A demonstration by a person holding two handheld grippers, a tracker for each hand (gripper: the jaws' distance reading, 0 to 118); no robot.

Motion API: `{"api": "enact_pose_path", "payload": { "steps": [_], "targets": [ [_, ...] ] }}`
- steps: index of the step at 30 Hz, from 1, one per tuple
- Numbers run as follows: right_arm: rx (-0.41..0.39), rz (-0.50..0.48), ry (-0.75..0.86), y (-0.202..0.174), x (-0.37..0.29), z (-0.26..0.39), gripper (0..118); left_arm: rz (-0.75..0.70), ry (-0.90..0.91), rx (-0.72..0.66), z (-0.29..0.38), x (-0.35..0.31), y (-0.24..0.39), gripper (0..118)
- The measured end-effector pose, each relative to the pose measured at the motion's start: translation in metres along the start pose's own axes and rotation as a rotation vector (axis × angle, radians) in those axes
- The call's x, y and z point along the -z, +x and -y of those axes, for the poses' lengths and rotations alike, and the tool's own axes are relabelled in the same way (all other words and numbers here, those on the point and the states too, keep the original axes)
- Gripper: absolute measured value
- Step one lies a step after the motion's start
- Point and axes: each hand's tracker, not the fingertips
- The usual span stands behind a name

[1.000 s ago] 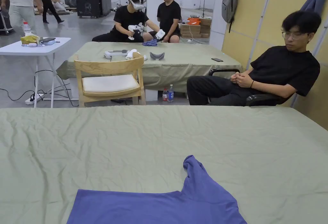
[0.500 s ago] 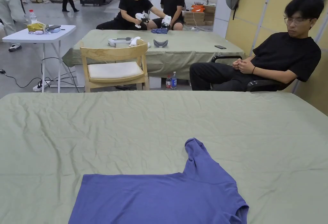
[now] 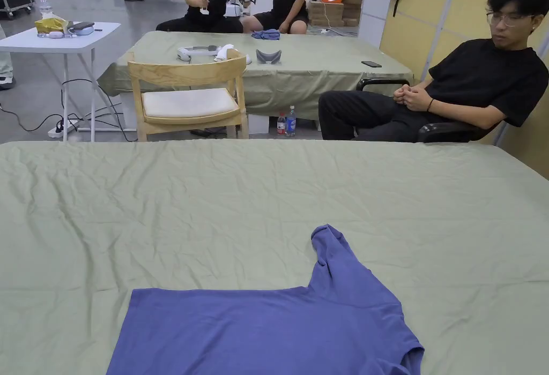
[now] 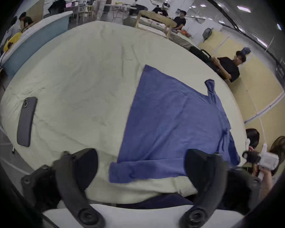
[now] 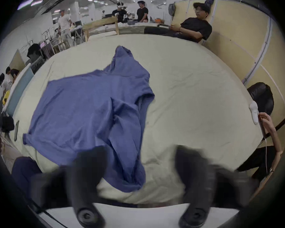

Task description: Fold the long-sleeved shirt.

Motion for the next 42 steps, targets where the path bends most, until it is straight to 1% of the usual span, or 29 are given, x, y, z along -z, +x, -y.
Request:
{"api": "enact_pose_path", "payload": {
  "steps": [1,2,3,5,6,7,8,9,10,11,12,13,16,19,21,23,26,27,29,30,31,32,33,34,36,37,38,39,42],
  "targets": [
    [-0.006,0.001,0.008,-0.002,0.002,-0.006,3,-0.006,0.032,0.062,-0.002,-0.001,0.008,2],
    [0.005,0.038,0.032,-0.007,0.005,-0.013,3,-0.055,0.078,0.094,-0.002,-0.002,0.018,7],
    [-0.002,0.007,0.037,-0.01,0.008,-0.02,3,-0.057,0.116,0.084,-0.001,-0.008,0.026,7],
    [-0.02,-0.024,0.07,-0.017,0.014,-0.043,3,-0.001,0.109,0.073,-0.008,-0.009,0.034,7],
    [-0.018,-0.031,0.08,-0.02,0.019,-0.056,15,0.028,0.108,0.033,-0.011,-0.008,0.037,6],
    [-0.017,-0.04,0.099,-0.022,0.027,-0.075,41,0.043,0.111,0.002,-0.023,-0.009,0.035,6],
    [-0.002,-0.085,0.121,-0.02,0.038,-0.099,77,0.05,0.112,-0.003,-0.031,-0.007,0.035,6],
    [-0.001,-0.082,0.126,-0.02,0.05,-0.12,118,0.053,0.113,-0.001,-0.036,-0.005,0.037,7],
    [-0.001,-0.071,0.135,-0.023,0.064,-0.143,118,0.044,0.117,0.013,-0.042,-0.004,0.038,7],
    [0.034,-0.042,0.206,-0.026,0.076,-0.164,118,0.045,0.123,0.013,-0.047,0.0,0.035,7],
    [0.004,-0.026,0.244,-0.032,0.088,-0.191,118,0.044,0.128,0.015,-0.052,0.002,0.035,7],
    [-0.007,-0.041,0.26,-0.037,0.106,-0.218,118,0.043,0.133,0.02,-0.058,0.005,0.035,7],
    [0.01,-0.053,0.2,-0.048,0.165,-0.292,118,0.038,0.142,0.03,-0.066,0.013,0.035,7],
    [0.027,-0.073,0.083,-0.058,0.235,-0.343,118,0.036,0.139,0.04,-0.074,0.025,0.031,7],
    [0.063,-0.049,0.008,-0.063,0.274,-0.362,118,0.026,0.137,0.045,-0.076,0.032,0.028,7],
    [0.115,-0.06,-0.069,-0.063,0.311,-0.374,118,0.012,0.117,0.044,-0.072,0.043,0.019,7],
    [0.177,-0.029,-0.094,-0.068,0.335,-0.376,100,-0.001,0.102,0.045,-0.073,0.056,0.005,7],
    [0.182,-0.03,-0.097,-0.069,0.339,-0.376,92,-0.002,0.092,0.041,-0.07,0.058,0.007,7],
    [0.176,-0.014,-0.14,-0.073,0.342,-0.374,84,-0.001,0.075,0.029,-0.07,0.064,0.002,7],
    [0.169,-0.002,-0.168,-0.074,0.343,-0.372,76,-0.001,0.07,0.023,-0.07,0.066,-0.001,7],
    [0.162,0.007,-0.177,-0.074,0.342,-0.37,67,0.002,0.066,0.019,-0.069,0.067,0.002,7],
    [0.164,0.018,-0.195,-0.071,0.343,-0.372,55,0.006,0.065,0.018,-0.068,0.067,0.003,7],
    [0.172,0.022,-0.189,-0.069,0.339,-0.371,37,0.006,0.066,0.015,-0.068,0.068,0.003,7],
    [0.184,0.015,-0.179,-0.065,0.333,-0.371,28,0.008,0.068,0.012,-0.068,0.067,0.002,7],
    [0.224,-0.024,-0.172,-0.056,0.322,-0.371,23,0.01,0.074,0.005,-0.063,0.064,0.006,6],
    [0.229,-0.036,-0.168,-0.053,0.314,-0.371,20,0.011,0.079,0.003,-0.062,0.061,0.006,7],
    [0.225,-0.037,-0.159,-0.051,0.301,-0.371,20,0.016,0.083,0.003,-0.062,0.058,0.007,7],
    [0.217,-0.041,-0.144,-0.049,0.29,-0.371,20,0.019,0.086,0.002,-0.059,0.054,0.012,7],
    [0.143,-0.048,-0.057,-0.05,0.243,-0.367,20,0.032,0.101,0.002,-0.058,0.045,0.018,7]
  ]
}}
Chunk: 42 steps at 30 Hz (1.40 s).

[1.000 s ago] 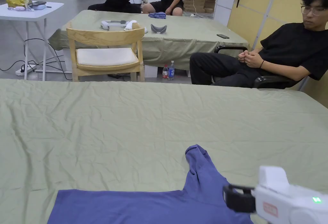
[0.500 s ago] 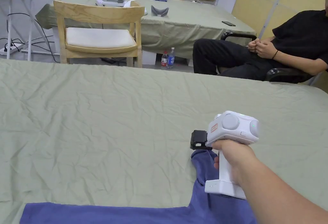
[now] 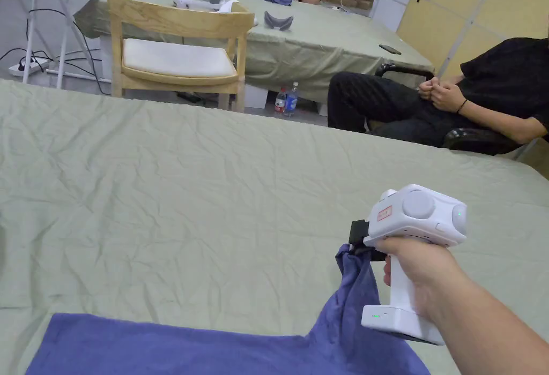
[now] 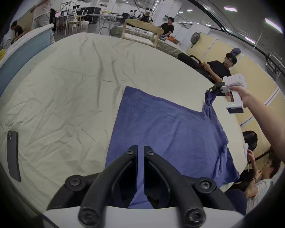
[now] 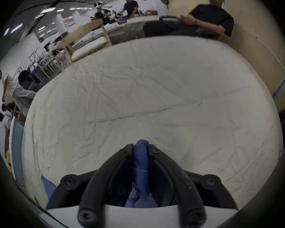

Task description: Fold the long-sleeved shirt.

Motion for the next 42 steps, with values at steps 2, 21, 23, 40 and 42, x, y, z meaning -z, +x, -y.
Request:
{"api": "enact_pose_path", "payload": {
  "steps": [2,21,23,40,42],
  "targets": [
    [-0.047,-0.023,0.049,-0.001,-0.037,0.012,20,0.013,0.003,-0.004,-0.003,-0.005,0.004,6],
    [-0.138,0.04,-0.198,0.019,-0.105,0.287,20,0.031,0.064,0.019,0.015,-0.057,0.024,6],
    [-0.106,0.046,-0.216,0.026,-0.088,0.294,20,0.026,0.063,0.023,0.016,-0.061,0.025,7],
    [0.084,-0.086,0.132,0.041,-0.216,0.315,86,0.043,0.027,0.021,0.032,-0.081,0.03,6],
    [0.06,-0.063,0.135,0.036,-0.225,0.326,8,0.045,0.012,0.031,0.034,-0.075,0.029,7]
  ]
}}
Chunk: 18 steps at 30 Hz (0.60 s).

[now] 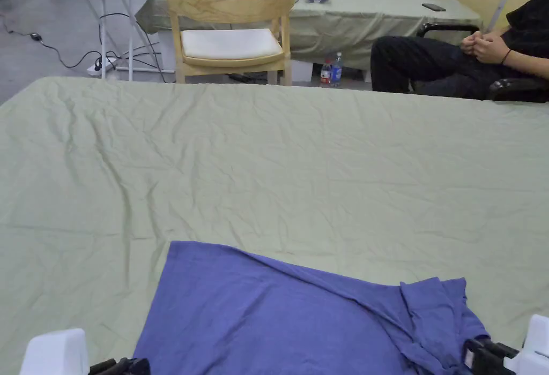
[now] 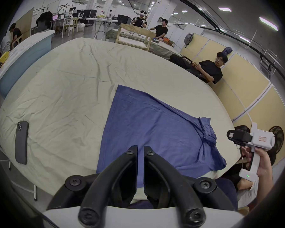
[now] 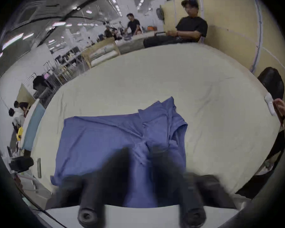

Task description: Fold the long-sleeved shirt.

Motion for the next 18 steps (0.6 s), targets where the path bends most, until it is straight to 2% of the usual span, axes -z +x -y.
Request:
{"api": "enact_pose_path", "payload": {
  "steps": [1,4,5,6,7,9,12,16,17,18],
  "targets": [
    [0.0,0.027,0.005,-0.002,-0.004,0.005,5,0.002,-0.009,0.004,0.0,0.002,0.001,7],
    [-0.012,-0.031,0.021,-0.005,-0.008,0.013,5,0.005,-0.025,0.02,-0.014,0.021,0.001,7],
    [-0.008,-0.044,0.019,-0.006,-0.009,0.014,5,0.001,-0.027,0.022,-0.023,0.032,0.0,10],
    [-0.007,-0.045,0.028,-0.007,-0.01,0.014,5,-0.008,-0.019,0.022,-0.034,0.045,-0.002,29],
    [-0.008,-0.04,0.04,-0.009,-0.01,0.014,5,-0.012,-0.013,0.016,-0.045,0.061,-0.005,56],
    [-0.037,-0.019,0.063,-0.011,-0.009,0.009,5,-0.046,-0.039,0.004,-0.075,0.104,-0.013,117],
    [-0.048,-0.021,0.088,-0.017,-0.011,0.001,5,-0.177,-0.01,0.016,-0.116,0.171,-0.024,115],
    [-0.028,-0.036,0.081,-0.015,-0.006,-0.004,5,-0.331,-0.06,0.06,-0.149,0.251,-0.038,115],
    [-0.021,-0.032,0.078,-0.014,-0.005,-0.004,5,-0.312,-0.063,0.061,-0.154,0.266,-0.041,113],
    [-0.017,-0.028,0.077,-0.012,-0.003,-0.004,5,-0.305,-0.067,0.067,-0.157,0.279,-0.041,105]
  ]
}}
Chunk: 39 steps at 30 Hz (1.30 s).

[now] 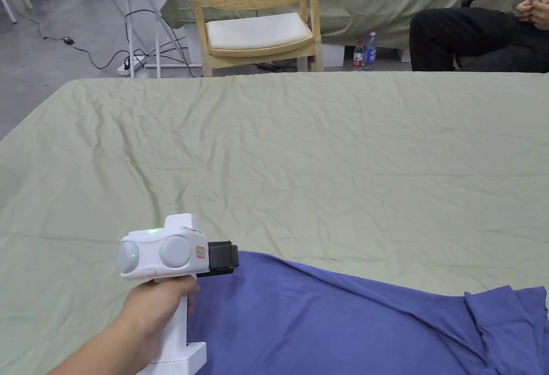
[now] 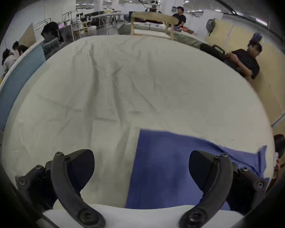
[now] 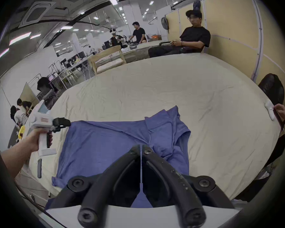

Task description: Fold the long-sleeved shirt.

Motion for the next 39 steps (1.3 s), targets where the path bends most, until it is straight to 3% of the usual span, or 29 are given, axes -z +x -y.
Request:
{"api": "enact_pose_path", "payload": {
  "steps": [2,4,5,6,7,8,9,10,11,12,13,14,15,18,20,23,26,28,29,32,35,39],
  "targets": [
    [0.002,0.015,-0.014,0.004,0.005,-0.001,5,0.011,-0.03,0.054,0.002,0.016,0.007,90],
    [-0.003,0.035,-0.037,0.006,0.014,-0.002,5,-0.043,-0.06,0.131,0.008,0.023,0.016,82],
    [-0.022,0.052,-0.057,0.007,0.021,-0.005,5,-0.045,-0.002,0.149,0.013,0.016,0.019,71],
    [-0.045,0.068,-0.074,0.009,0.028,-0.01,5,-0.031,0.001,0.158,0.013,0.011,0.023,51],
    [-0.061,0.077,-0.085,0.009,0.035,-0.015,5,-0.016,0.013,0.184,0.013,0.007,0.026,43],
    [-0.07,0.075,-0.093,0.011,0.046,-0.024,5,0.0,0.035,0.211,0.014,0.001,0.03,43],
    [-0.07,0.063,-0.107,0.013,0.059,-0.035,5,-0.005,0.048,0.236,0.016,-0.006,0.029,17],
    [-0.065,0.06,-0.128,0.023,0.075,-0.045,15,0.0,0.045,0.231,0.016,-0.012,0.029,4],
    [-0.058,0.056,-0.144,0.027,0.093,-0.056,40,0.004,0.053,0.213,0.015,-0.019,0.027,4],
    [-0.052,0.067,-0.171,0.03,0.111,-0.068,89,0.035,0.062,0.177,0.013,-0.026,0.025,4],
    [-0.058,0.089,-0.19,0.032,0.128,-0.077,118,0.07,0.058,0.144,0.012,-0.03,0.021,4],
    [-0.074,0.046,-0.142,0.036,0.143,-0.091,118,0.092,0.063,0.119,0.011,-0.036,0.019,4],
    [-0.06,0.144,-0.164,0.039,0.158,-0.102,111,0.092,0.069,0.124,0.011,-0.042,0.018,4],
    [-0.089,0.146,-0.268,0.051,0.206,-0.131,114,0.092,0.09,0.17,0.015,-0.058,0.019,4],
    [-0.063,0.173,-0.342,0.061,0.234,-0.137,113,0.1,0.091,0.182,0.016,-0.062,0.018,4],
    [0.012,0.217,-0.497,0.069,0.259,-0.137,100,0.109,0.082,0.172,0.018,-0.068,0.017,4],
    [0.043,0.195,-0.554,0.074,0.263,-0.131,55,0.116,0.078,0.161,0.019,-0.068,0.016,4],
    [0.066,0.19,-0.553,0.077,0.258,-0.128,34,0.124,0.076,0.153,0.019,-0.07,0.014,4],
    [0.06,0.183,-0.537,0.078,0.252,-0.129,16,0.13,0.076,0.148,0.02,-0.071,0.014,4],
    [0.08,0.123,-0.467,0.077,0.227,-0.133,13,0.156,0.09,0.134,0.02,-0.083,0.009,4],
    [0.01,0.08,-0.38,0.065,0.182,-0.136,13,0.203,0.135,0.142,0.023,-0.104,0.003,4],
    [-0.244,0.044,-0.237,0.042,0.105,-0.122,13,0.263,0.249,0.236,0.037,-0.149,-0.013,4]
  ]
}}
